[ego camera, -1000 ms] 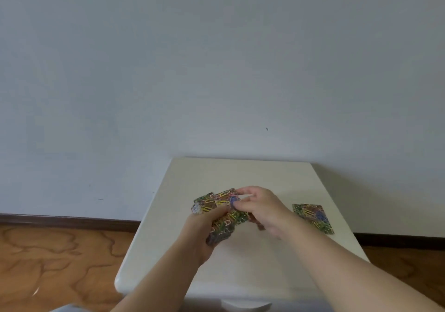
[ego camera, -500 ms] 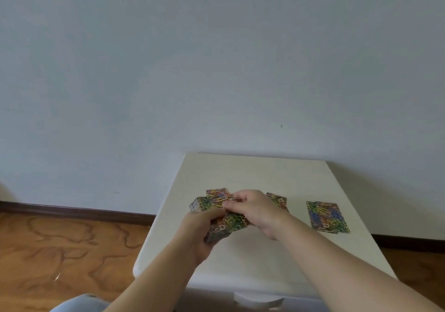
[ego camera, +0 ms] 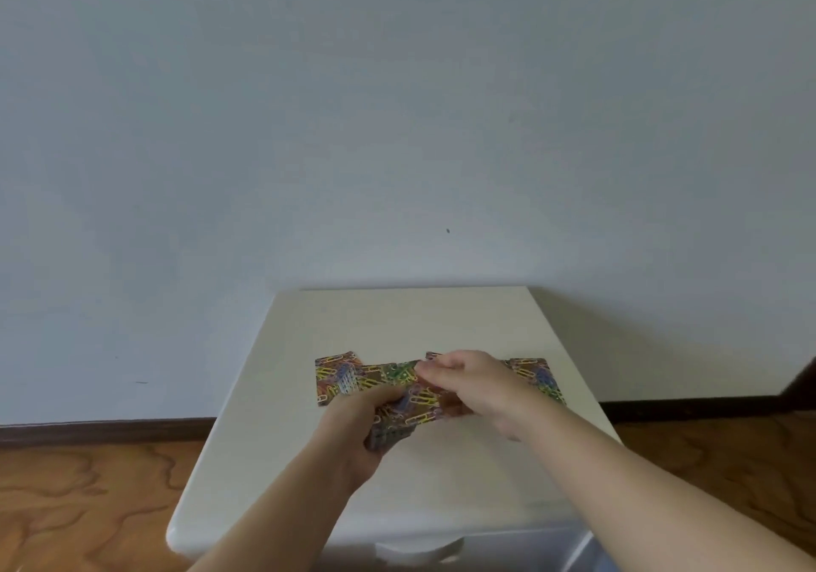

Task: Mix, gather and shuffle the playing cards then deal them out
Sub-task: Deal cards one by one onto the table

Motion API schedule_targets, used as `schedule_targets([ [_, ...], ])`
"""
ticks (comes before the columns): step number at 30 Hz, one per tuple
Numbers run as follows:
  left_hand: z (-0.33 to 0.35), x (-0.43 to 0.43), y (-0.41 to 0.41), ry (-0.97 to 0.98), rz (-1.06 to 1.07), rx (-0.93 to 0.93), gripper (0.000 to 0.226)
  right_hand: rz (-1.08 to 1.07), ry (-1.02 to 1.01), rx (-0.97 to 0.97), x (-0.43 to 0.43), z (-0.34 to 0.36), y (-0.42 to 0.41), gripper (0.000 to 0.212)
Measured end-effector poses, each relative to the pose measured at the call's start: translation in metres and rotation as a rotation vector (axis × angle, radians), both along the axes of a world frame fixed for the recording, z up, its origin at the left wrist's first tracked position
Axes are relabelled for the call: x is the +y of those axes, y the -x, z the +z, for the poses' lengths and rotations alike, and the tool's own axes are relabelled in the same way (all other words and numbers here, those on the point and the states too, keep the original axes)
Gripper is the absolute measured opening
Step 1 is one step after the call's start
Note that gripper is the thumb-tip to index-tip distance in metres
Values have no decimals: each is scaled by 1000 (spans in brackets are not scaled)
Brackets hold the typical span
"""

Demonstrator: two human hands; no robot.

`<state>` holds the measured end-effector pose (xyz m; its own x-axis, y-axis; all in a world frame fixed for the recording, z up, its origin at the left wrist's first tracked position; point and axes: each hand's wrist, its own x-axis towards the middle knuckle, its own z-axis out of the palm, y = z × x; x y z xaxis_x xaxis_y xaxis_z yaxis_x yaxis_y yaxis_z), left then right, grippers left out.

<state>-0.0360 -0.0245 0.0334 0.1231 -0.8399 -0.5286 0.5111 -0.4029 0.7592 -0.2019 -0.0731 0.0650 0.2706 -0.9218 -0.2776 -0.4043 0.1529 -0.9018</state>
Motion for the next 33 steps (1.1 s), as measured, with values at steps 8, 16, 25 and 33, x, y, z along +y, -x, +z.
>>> schedule_targets([
  [8, 4, -12, 23, 12, -18, 50, 25, -385, 122, -77, -17, 15, 63, 8],
  [16, -4, -2, 14, 19, 55, 156, 19, -365, 317, 357, 5, -10, 60, 35],
  [25, 16, 32, -30, 185, 81, 389, 40, 429, 289, 346, 39, 15, -66, 49],
  [33, 9, 51, -81, 192, 157, 308, 41, 389, 288, 281, 61, 12, -128, 39],
])
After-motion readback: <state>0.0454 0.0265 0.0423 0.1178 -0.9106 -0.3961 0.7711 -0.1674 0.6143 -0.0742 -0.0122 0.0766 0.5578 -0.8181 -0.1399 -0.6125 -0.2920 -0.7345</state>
